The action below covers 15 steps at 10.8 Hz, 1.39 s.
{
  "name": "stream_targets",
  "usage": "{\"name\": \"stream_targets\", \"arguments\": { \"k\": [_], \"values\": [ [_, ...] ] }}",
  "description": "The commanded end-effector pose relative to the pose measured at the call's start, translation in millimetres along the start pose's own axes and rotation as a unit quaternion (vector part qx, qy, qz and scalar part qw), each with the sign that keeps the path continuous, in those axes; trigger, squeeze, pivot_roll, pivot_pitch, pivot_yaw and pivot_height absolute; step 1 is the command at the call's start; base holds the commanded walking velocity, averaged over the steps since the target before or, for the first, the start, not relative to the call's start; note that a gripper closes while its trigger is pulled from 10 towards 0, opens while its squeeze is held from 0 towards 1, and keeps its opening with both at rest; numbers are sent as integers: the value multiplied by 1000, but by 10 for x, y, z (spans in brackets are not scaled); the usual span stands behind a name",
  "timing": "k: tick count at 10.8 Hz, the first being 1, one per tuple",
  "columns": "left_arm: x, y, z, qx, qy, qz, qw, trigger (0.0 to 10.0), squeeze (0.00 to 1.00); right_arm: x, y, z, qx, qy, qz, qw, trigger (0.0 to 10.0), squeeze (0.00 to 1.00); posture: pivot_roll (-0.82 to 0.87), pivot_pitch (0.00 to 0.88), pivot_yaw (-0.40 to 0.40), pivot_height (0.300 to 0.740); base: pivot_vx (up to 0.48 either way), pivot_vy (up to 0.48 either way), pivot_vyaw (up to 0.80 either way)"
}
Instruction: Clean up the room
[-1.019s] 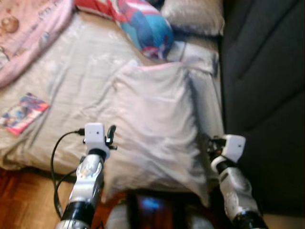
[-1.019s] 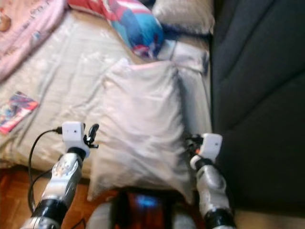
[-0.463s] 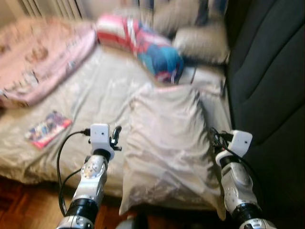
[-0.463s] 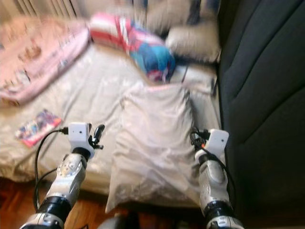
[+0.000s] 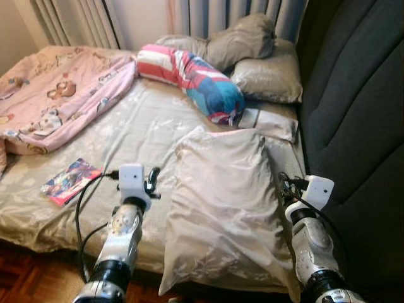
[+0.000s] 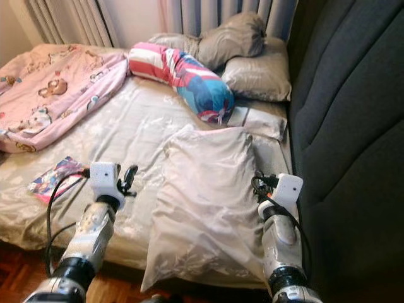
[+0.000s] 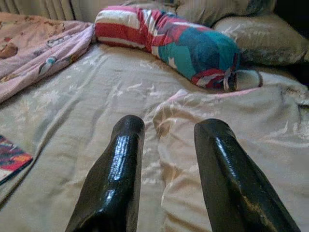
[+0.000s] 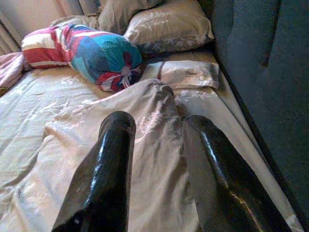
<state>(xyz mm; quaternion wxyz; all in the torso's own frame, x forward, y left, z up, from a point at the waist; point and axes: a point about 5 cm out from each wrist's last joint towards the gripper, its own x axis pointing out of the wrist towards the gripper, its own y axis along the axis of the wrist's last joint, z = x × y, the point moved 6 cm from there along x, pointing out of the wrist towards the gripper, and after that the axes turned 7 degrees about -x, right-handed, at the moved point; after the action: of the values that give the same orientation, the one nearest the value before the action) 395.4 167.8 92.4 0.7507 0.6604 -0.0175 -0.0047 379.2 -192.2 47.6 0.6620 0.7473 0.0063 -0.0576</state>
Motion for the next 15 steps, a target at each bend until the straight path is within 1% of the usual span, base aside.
{"name": "stream_targets", "arguments": {
  "k": [1,3,4,8,11,13,15],
  "values": [
    [-18,-50,-47,2,5,-8,1000,10000,0,21,19,-27,5,-2,3,1000,10000,0,54,50,25,740,0,390,0],
    [-23,-55,-44,1,5,-7,1000,10000,0,22,15,-19,3,-3,1,1000,10000,0,53,51,24,740,0,388,0],
    [-29,-63,-34,4,1,-8,1000,10000,0,29,-3,-23,8,-6,-5,1000,10000,0,53,48,27,740,0,0,0],
    [-15,-45,-12,-1,-6,-7,1000,10000,0,33,-38,-72,12,-2,-11,1000,10000,0,60,41,29,740,0,0,-730],
    [-8,-64,59,-5,-18,-11,1000,10000,0,32,-57,-43,9,-8,-15,1000,10000,0,65,32,28,740,0,0,0],
    [-10,-67,57,-9,-17,-12,1000,10000,0,39,-51,-32,7,-7,-16,1000,10000,0,66,25,24,740,120,0,0],
    [-12,-70,53,-11,-16,-12,1000,10000,0,46,-83,-54,-17,4,-28,999,10000,0,68,23,23,740,251,0,0]
  ]
}}
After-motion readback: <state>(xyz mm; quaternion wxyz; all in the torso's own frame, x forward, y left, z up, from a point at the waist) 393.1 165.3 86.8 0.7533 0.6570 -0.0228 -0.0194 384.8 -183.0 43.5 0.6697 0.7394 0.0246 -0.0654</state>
